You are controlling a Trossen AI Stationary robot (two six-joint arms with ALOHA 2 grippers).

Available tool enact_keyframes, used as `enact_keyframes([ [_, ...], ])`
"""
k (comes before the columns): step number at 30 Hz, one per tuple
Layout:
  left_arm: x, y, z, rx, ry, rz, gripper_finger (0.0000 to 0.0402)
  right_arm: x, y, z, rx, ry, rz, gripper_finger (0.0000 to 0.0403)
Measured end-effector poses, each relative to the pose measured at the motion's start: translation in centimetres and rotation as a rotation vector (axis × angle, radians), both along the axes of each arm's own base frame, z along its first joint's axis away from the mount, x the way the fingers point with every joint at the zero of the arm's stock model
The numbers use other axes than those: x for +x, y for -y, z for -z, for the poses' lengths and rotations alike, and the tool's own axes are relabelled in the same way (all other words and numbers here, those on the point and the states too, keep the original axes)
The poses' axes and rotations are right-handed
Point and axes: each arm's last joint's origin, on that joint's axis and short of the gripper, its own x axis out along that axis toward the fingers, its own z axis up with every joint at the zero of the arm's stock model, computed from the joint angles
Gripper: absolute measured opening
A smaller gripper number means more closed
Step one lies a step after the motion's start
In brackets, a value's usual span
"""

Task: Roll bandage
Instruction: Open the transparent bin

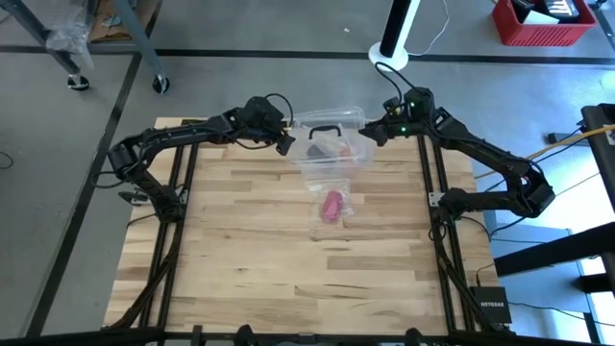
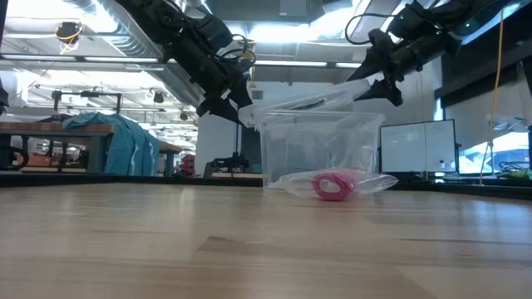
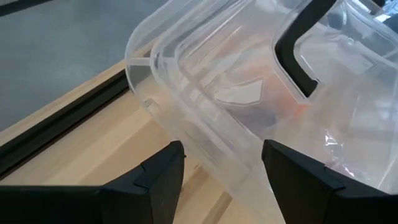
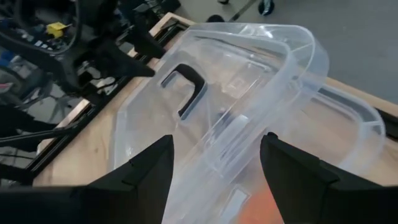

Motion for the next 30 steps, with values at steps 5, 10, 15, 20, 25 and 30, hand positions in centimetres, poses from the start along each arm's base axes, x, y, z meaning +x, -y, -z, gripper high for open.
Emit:
enact_keyframes([
  [5, 0.1, 0.3, 0.0, 0.020, -0.013, 0.019, 0.0210, 0.0, -0.1, 0.0, 0.020, 0.005, -0.025, 0.0237],
  [10, 0.4, 0.4, -0.2, 0.035, 0.011, 0.047, 0.0210, -0.4, -0.1, 0.9, 0.009, -0.114, 0.077, 0.0237],
  [15, 0.5, 0.6, -0.3, 0.043, 0.014, 0.046, 0.0210, 0.0, -0.2, 1.3, 0.005, -0.135, 0.055, 0.0237],
  [20, 0.4, 0.7, 0.0, 0.041, -0.016, 0.032, 0.0210, 1.0, -0.9, 0.8, -0.035, -0.099, 0.008, 0.0237],
  [25, 0.4, 0.7, 0.0, 0.055, -0.025, 0.040, 0.0210, 1.1, -1.0, 0.8, -0.049, -0.110, 0.020, 0.0237],
  [30, 0.4, 0.8, -0.2, 0.056, -0.015, 0.048, 0.0210, 1.0, -1.1, 1.0, -0.043, -0.130, 0.034, 0.0237],
])
